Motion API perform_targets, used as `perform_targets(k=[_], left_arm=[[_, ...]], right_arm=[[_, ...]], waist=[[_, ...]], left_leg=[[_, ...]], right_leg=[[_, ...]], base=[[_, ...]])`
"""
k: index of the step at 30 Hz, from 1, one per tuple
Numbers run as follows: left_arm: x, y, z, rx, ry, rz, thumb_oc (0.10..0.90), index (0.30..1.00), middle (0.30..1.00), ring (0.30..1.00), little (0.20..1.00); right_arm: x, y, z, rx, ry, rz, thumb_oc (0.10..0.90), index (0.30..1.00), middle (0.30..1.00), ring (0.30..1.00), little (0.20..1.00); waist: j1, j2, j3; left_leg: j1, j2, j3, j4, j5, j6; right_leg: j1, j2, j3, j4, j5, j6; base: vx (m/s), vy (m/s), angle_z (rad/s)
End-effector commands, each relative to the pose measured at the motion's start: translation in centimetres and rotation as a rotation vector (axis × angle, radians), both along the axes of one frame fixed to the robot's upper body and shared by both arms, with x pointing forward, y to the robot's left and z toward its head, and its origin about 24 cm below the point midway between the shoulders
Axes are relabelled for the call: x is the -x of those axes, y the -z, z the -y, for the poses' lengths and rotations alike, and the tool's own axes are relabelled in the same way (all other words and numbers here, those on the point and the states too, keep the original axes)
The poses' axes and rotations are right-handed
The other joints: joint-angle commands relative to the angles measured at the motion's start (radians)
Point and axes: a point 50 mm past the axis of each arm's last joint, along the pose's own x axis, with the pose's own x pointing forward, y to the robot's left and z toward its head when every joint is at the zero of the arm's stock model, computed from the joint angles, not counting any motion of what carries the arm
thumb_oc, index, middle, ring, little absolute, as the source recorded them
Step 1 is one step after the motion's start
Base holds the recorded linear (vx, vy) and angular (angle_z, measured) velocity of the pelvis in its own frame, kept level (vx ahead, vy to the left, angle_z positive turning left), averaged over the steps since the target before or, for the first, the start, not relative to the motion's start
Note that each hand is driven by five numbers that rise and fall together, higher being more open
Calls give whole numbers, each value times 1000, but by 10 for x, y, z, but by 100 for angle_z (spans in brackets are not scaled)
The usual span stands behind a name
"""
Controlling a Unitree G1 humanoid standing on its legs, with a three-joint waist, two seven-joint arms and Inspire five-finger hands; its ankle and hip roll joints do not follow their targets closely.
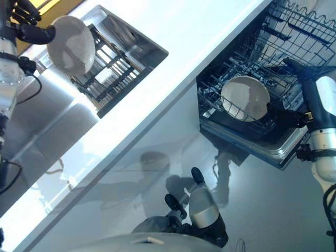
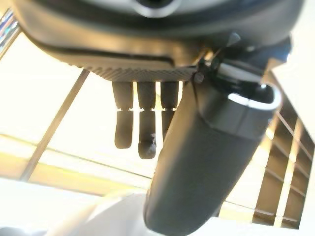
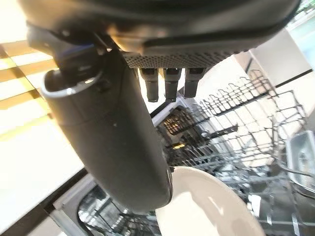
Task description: Pick up plates and place into dishwasher.
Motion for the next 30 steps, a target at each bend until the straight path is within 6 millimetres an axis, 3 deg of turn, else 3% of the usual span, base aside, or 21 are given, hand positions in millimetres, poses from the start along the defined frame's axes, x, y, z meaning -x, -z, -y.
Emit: perform_targets(k=[1,11,18,25,26,27,30], left_arm=[[11,-37,1,-12,27,149,100,300,300,300,200],[11,-37,2,43,96,155,100,300,300,300,200],[7,-49,22,41,203,166,100,300,300,300,200],[-2,-31,22,83,224,0,100,300,300,300,200],[-7,-14,20,93,232,-100,270,446,446,446,370],[-8,-11,20,88,236,-117,800,900,900,900,900],[-13,8,26,98,322,-286,800,900,900,900,900]], right_arm=[[8,-44,-14,138,-104,152,800,900,900,900,900],[8,-43,-14,127,-115,138,800,900,900,900,900],[9,-46,-13,98,-120,143,800,900,900,900,900],[7,-45,-15,96,-116,132,800,900,900,900,900],[5,-46,-15,98,-109,128,800,900,900,900,900],[5,-46,-15,98,-107,127,800,900,900,900,900],[5,-47,-14,102,-101,122,800,900,900,900,900]], waist=[[17,7,-212],[15,10,-225],[15,2,-240],[21,1,-247],[23,3,-243],[23,4,-242],[23,10,-237]], left_leg=[[8,-12,-34,17,-44,-2],[12,-12,-36,15,-43,-5],[17,-8,-35,14,-43,-5],[19,-9,-42,15,-45,-2],[21,-10,-44,16,-45,-1],[21,-11,-44,16,-45,0],[19,-13,-48,17,-43,1]], right_leg=[[29,14,-22,75,-135,90],[32,15,-14,72,-130,94],[35,17,-14,69,-125,97],[37,16,-14,71,-126,97],[38,15,-12,71,-126,98],[38,15,-13,71,-126,98],[35,14,-9,73,-123,100]], base=[[0,0,0],[0,0,0],[0,0,0],[0,0,0],[0,0,0],[6,32,4],[8,25,4]])
